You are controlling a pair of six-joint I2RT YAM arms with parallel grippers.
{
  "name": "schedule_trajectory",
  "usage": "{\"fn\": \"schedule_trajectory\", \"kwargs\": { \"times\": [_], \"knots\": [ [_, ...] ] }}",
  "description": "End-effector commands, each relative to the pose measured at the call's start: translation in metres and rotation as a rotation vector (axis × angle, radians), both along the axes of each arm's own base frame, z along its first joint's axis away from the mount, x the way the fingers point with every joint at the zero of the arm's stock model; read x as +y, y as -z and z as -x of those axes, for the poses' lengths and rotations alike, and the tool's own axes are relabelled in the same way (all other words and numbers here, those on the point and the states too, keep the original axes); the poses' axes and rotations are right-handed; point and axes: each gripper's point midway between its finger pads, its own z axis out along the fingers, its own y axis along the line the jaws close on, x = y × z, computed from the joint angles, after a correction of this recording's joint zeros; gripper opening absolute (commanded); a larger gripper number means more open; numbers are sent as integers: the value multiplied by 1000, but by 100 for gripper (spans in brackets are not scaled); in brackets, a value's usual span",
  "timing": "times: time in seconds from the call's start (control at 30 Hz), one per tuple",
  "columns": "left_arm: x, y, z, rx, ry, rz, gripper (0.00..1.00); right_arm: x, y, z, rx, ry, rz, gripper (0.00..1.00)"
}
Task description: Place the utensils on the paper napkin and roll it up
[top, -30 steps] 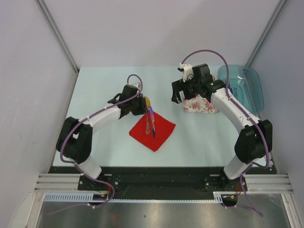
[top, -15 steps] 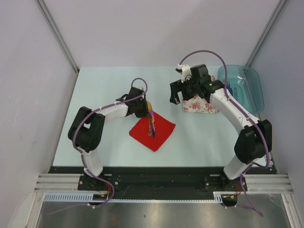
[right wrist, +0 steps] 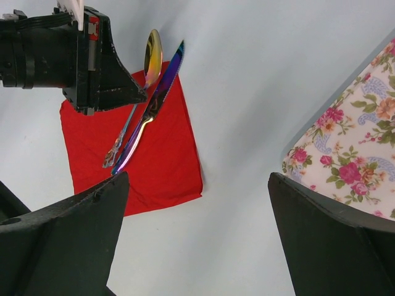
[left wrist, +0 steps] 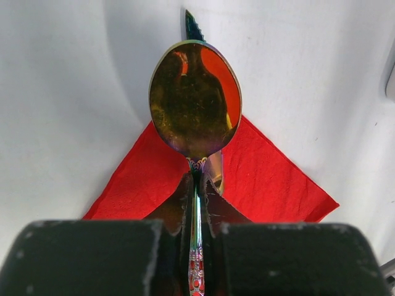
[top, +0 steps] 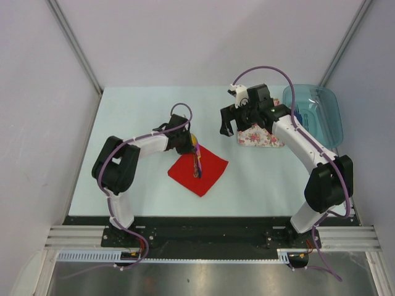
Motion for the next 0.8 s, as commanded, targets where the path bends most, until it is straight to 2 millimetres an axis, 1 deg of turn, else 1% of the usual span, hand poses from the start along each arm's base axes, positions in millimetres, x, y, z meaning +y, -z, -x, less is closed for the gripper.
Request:
{"fn": "schedule_trajectory", "kwargs": {
  "times": [0.0, 0.03, 0.13, 0.23, 0.4, 0.5, 0.53, 0.63, 0.67, 0.73, 0.77],
  "knots": [
    [-8, -11, -16, -40, -23, 13, 9, 3, -9, -2, -22, -3, -29, 100],
    [-8, -11, -16, -38, -24, 10, 13, 3, -8, -1, -20, -2, -29, 100],
    [-8, -11, -16, -37, -25, 9, 15, 3, -9, -1, -19, 0, -29, 100],
    [-7, -11, -16, -37, -27, 6, 21, 3, -8, -3, -18, 3, -30, 100],
    [-9, -13, -17, -39, -21, 13, 25, 2, -9, -2, -21, 4, -30, 100],
    [-10, -20, -16, -46, -18, 24, 27, 2, -10, -2, -22, 4, -31, 100],
    [-11, -25, -17, -54, -13, 33, 28, 2, -9, -3, -21, 4, -31, 100],
    [-16, -50, -19, -113, 5, 74, 32, 2, -10, -2, -16, 5, -38, 100],
    [-19, -71, -19, -153, 16, 103, 34, 2, -11, -2, -14, 3, -44, 100],
    [-21, -94, -17, -219, 52, 120, 40, 1, -15, -2, -15, 5, -57, 100],
    [-21, -104, -16, -250, 66, 120, 46, 2, -16, 1, -1, -4, -80, 100]
  ]
}}
